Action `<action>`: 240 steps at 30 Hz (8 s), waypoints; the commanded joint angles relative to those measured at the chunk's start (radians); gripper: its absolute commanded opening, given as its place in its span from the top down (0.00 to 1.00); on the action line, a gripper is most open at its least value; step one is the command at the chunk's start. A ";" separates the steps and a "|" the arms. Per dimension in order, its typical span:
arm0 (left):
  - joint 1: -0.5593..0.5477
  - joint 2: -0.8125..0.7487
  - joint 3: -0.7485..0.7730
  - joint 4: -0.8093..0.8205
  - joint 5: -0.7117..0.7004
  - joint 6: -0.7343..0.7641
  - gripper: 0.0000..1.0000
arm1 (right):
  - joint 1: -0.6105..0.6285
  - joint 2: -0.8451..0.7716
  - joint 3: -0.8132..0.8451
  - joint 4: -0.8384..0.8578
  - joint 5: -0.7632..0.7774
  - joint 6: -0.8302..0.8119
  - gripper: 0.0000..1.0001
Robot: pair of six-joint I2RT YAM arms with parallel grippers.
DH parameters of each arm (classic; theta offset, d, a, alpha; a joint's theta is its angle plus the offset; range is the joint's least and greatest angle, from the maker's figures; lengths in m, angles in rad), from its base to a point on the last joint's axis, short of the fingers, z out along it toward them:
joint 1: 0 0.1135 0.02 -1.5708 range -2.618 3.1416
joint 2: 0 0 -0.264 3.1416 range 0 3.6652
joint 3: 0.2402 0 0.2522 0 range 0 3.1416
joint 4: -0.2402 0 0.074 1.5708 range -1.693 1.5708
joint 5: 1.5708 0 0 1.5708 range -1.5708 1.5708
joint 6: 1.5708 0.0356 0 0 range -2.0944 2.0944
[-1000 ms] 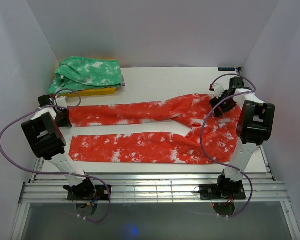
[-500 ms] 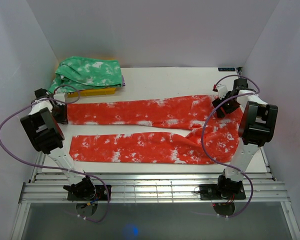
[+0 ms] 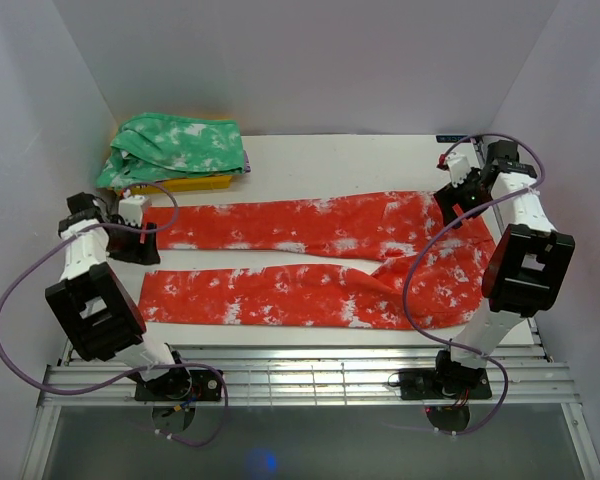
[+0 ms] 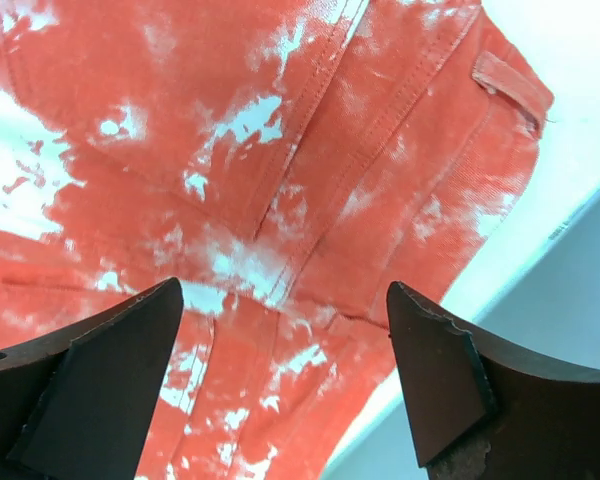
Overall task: Fold and stack the trousers
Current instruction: Flatten the trousers out, then fold the trousers
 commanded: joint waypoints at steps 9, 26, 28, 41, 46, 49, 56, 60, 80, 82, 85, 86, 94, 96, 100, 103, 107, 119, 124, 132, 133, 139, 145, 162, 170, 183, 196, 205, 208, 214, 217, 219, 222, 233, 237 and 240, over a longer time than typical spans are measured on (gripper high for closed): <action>-0.012 -0.096 -0.398 0.181 -0.295 -0.062 0.31 | -0.050 -0.049 -0.115 -0.074 0.095 -0.078 0.05; 0.207 0.157 -0.295 0.297 -0.427 0.077 1.00 | -0.091 -0.009 -0.336 0.056 0.171 -0.024 0.11; 0.209 0.157 -0.280 0.274 -0.424 0.094 1.00 | -0.100 -0.018 -0.371 0.049 0.168 -0.020 0.12; 0.194 -0.101 -0.105 -0.032 0.013 0.209 0.48 | -0.123 -0.170 -0.070 -0.203 -0.333 -0.060 0.13; 0.114 -0.098 -0.074 -0.061 0.083 0.188 0.44 | -0.100 0.001 0.096 -0.163 -0.327 0.048 0.18; 0.074 -0.066 -0.072 -0.055 0.105 0.140 0.44 | -0.082 0.057 0.096 -0.073 -0.300 0.094 0.21; 0.002 -0.035 -0.138 -0.003 0.070 0.067 0.45 | -0.045 0.140 -0.008 0.122 -0.157 0.141 0.28; -0.006 -0.023 -0.212 0.053 -0.013 0.053 0.50 | -0.050 0.192 -0.039 0.183 -0.014 0.117 0.32; -0.001 -0.081 -0.130 -0.016 0.051 0.125 0.62 | -0.136 0.077 -0.146 0.176 0.061 -0.305 0.45; -0.024 -0.009 -0.021 -0.025 0.111 0.034 0.62 | -0.133 0.083 -0.110 0.142 0.024 -0.300 0.45; -0.084 0.116 0.147 0.007 0.160 -0.054 0.62 | -0.126 0.104 -0.025 0.076 -0.036 -0.276 0.44; -0.099 0.143 0.174 0.025 0.165 -0.109 0.63 | -0.123 0.112 0.008 0.063 -0.052 -0.271 0.44; -0.225 0.335 0.237 0.293 0.067 -0.277 0.64 | -0.109 0.175 0.078 0.036 -0.074 -0.181 0.43; -0.233 0.393 0.248 0.315 0.042 -0.303 0.65 | -0.105 0.189 0.081 0.044 -0.068 -0.165 0.43; -0.236 0.451 0.230 0.324 -0.042 -0.298 0.67 | -0.096 0.230 0.060 0.064 -0.042 -0.161 0.44; -0.238 0.442 0.185 0.277 -0.084 -0.245 0.74 | -0.093 0.235 0.023 0.095 -0.001 -0.184 0.46; -0.236 0.340 0.000 0.225 -0.117 -0.165 0.80 | -0.093 0.227 -0.036 0.116 0.044 -0.227 0.47; -0.201 0.152 0.015 0.050 -0.092 -0.051 0.66 | -0.097 0.066 -0.073 -0.029 -0.031 -0.403 0.51; -0.158 0.168 0.258 -0.084 0.016 0.092 0.44 | -0.108 0.055 0.074 -0.072 -0.111 -0.464 0.35; -0.150 0.402 0.590 -0.189 0.144 0.367 0.40 | -0.108 0.262 0.384 -0.180 -0.152 -0.533 0.11; -0.144 0.428 0.607 -0.215 0.165 0.422 0.40 | -0.108 0.275 0.398 -0.192 -0.157 -0.565 0.09; -0.113 0.640 0.823 -0.370 0.232 0.674 0.41 | -0.108 0.330 0.418 -0.178 -0.207 -0.664 0.01; -0.107 0.770 0.880 -0.440 0.180 0.794 0.42 | -0.105 0.428 0.486 -0.217 -0.183 -0.730 0.02; -0.103 0.781 0.681 -0.365 0.065 0.841 0.63 | -0.090 0.592 0.529 -0.384 -0.162 -0.912 0.11; -0.101 0.792 0.662 -0.361 0.047 0.837 0.92 | -0.086 0.600 0.523 -0.450 -0.092 -0.957 0.75; -0.087 0.623 0.669 -0.150 0.146 0.682 1.00 | -0.106 0.399 0.583 -0.202 -0.200 -0.762 0.92; -0.072 0.360 0.431 0.267 0.168 0.489 1.00 | -0.172 0.174 0.452 0.026 -0.344 -0.650 0.92; 0.017 -0.011 0.089 0.422 0.266 0.496 1.00 | -0.323 -0.098 0.120 0.072 -0.502 -0.770 0.92; 0.074 -0.150 -0.034 0.352 0.300 0.573 1.00 | -0.398 -0.187 -0.005 0.040 -0.554 -0.861 0.92; 0.186 -0.375 -0.351 0.136 0.311 0.810 1.00 | -0.563 -0.297 -0.288 -0.160 -0.534 -1.297 0.92; 0.224 -0.452 -0.508 0.052 0.234 0.962 1.00 | -0.590 -0.296 -0.387 -0.185 -0.444 -1.405 0.92; 0.264 -0.489 -0.666 0.028 0.159 1.022 1.00 | -0.603 -0.291 -0.474 -0.175 -0.384 -1.452 0.92; 0.328 -0.529 -0.807 0.065 0.085 1.120 1.00 | -0.622 -0.278 -0.534 -0.163 -0.340 -1.478 0.92; 0.306 -0.087 -0.453 0.217 0.094 0.771 1.00 | -0.573 -0.167 -0.496 -0.069 -0.287 -1.267 0.92; 0.198 0.071 -0.235 0.209 0.085 0.587 1.00 | -0.490 -0.142 -0.433 -0.085 -0.292 -1.138 0.92; 0.105 0.124 -0.096 0.208 0.068 0.524 1.00 | -0.444 -0.135 -0.413 -0.069 -0.293 -1.052 0.92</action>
